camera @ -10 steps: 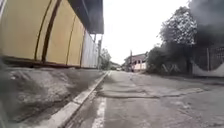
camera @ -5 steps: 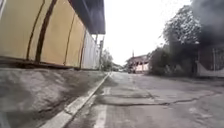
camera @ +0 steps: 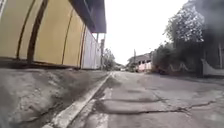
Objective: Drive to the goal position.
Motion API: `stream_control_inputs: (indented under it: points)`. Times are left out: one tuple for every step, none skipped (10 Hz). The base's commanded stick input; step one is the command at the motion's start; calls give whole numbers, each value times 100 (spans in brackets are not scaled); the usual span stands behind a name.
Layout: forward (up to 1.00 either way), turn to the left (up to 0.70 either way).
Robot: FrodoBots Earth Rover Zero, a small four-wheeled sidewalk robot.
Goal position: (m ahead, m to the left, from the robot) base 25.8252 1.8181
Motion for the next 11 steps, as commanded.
stream_control_inputs:
  points:
    - [70,-35]
    - [70,-35]
    - [70,-35]
    - [70,-35]
    - [70,-35]
    - [70,-34]
    - [70,-28]
    - [70,-14]
    - [70,0]
    - [70,0]
    - [70,0]
